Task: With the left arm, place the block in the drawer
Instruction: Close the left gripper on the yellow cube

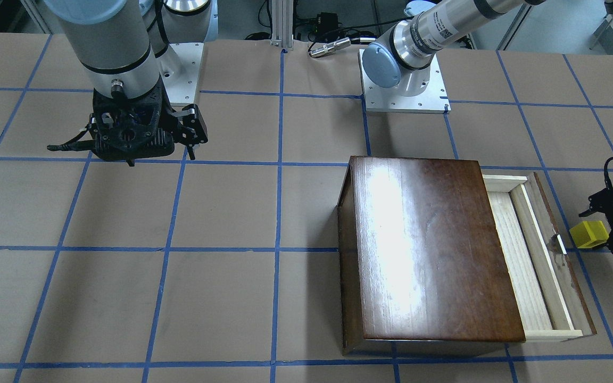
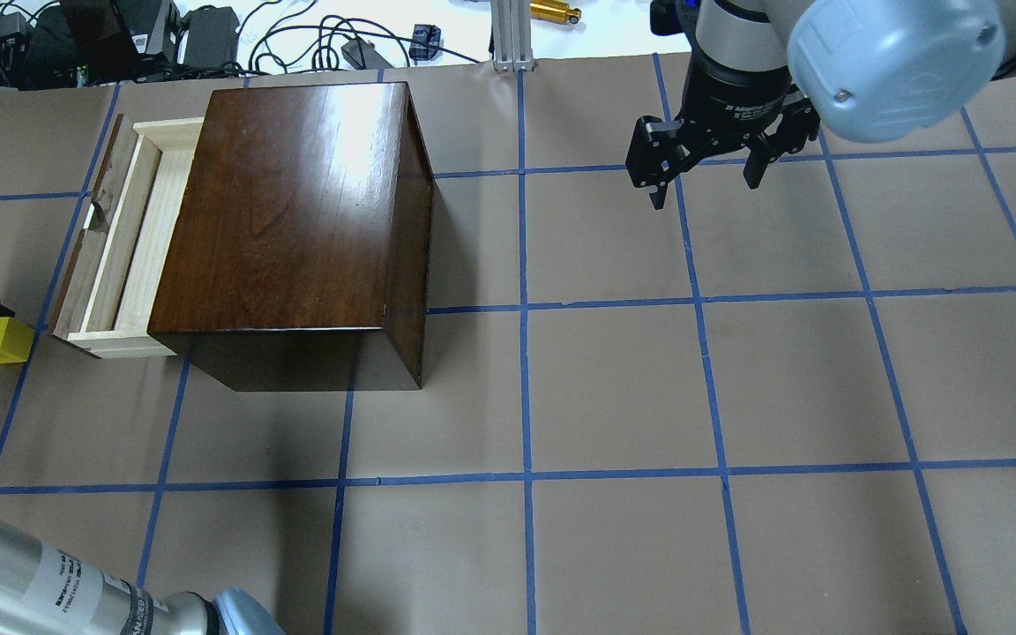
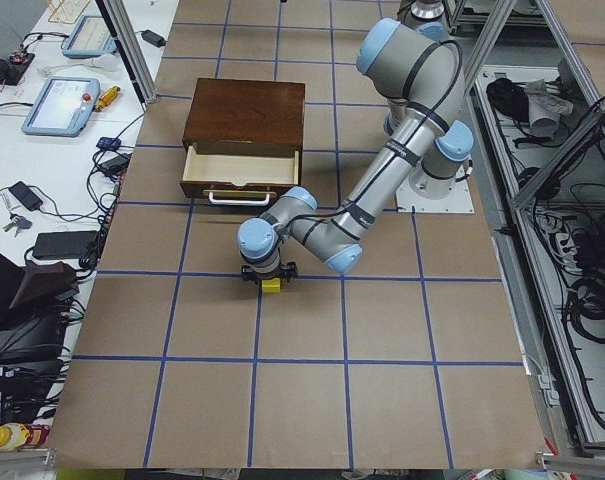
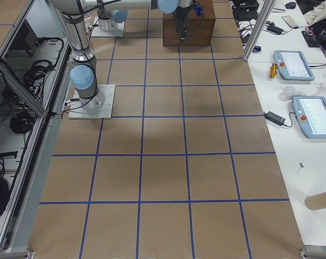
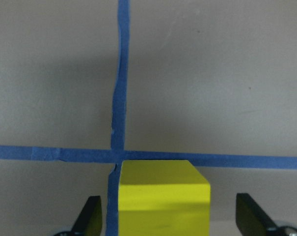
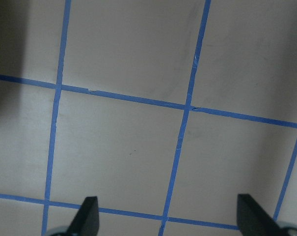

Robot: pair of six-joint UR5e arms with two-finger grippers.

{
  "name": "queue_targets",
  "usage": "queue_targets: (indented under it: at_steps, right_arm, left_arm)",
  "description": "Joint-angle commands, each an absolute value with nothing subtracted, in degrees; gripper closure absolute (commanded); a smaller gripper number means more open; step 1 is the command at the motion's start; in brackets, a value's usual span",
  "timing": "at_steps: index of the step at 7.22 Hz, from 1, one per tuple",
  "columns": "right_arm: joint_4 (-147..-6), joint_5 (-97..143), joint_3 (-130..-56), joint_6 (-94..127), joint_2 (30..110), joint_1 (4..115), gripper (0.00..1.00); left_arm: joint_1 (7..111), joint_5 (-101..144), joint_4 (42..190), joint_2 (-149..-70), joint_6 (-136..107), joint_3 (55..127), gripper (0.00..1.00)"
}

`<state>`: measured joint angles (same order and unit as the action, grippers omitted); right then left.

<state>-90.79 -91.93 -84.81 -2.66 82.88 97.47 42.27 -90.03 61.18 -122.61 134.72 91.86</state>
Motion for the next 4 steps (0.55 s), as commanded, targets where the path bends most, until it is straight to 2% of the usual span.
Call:
queue_targets:
  at_steps: [1,2,3,4]
  right_arm:
    - [-90.8,-91.9,-84.8,-2.6,82.9,97.5,0.0]
    - [-90.8,-91.9,-84.8,-2.7,82.9,97.5,0.0]
    - [-90.8,-91.9,-84.8,-2.7,82.9,97.5,0.0]
    - [-90.8,-91.8,-84.8,-2.6,82.9,97.5,0.0]
  left_arm:
    - [42.3,-89.8,60.7,-122.6,136.7,91.8,0.8]
    - [42.3,-89.8,60.7,-122.6,136.6,91.8,0.93]
    - [42.3,-89.8,60.6,-122.6,136.7,91.8,0.98]
    - [42.3,-89.8,60.6,-122.6,136.7,91.8,0.99]
